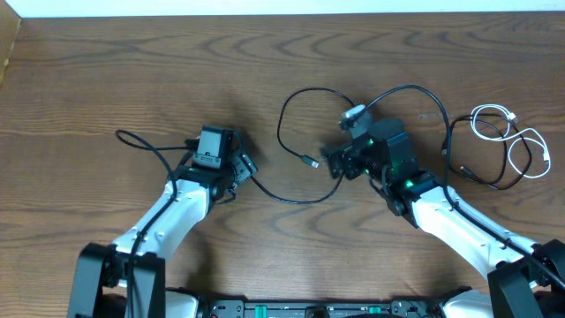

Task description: Untangle cables

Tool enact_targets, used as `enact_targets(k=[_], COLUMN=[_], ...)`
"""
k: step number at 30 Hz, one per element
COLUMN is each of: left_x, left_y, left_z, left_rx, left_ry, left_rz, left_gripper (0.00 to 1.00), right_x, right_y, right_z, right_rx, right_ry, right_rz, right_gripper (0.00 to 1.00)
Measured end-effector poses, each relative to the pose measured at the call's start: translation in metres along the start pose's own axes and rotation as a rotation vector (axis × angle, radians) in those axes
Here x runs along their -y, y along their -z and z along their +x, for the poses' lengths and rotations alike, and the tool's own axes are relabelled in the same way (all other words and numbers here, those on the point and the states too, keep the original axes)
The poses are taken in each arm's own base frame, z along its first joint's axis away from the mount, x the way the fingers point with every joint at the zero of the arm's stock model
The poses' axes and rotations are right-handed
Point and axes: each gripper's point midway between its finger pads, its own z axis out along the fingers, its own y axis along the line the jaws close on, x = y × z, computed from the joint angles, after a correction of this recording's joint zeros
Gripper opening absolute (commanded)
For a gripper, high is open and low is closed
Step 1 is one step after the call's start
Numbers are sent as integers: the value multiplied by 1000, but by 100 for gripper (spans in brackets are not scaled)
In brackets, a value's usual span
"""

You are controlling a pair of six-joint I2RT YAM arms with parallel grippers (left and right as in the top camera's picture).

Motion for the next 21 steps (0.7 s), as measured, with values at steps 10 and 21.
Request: enact_targets(k=[10, 21], left_x=[-17, -28], left_y=[-16, -13], left_z=[-34, -53], left_rx=[156, 266], left_ry=[82, 94], left_rz=[-89, -156], left_gripper=[68, 62], right_x=[43, 27], right_y=[5, 2], right_z=[-1, -5], right_rx=[9, 21], right_ry=[5, 5], right_rz=[249, 154], right_gripper=[99, 99])
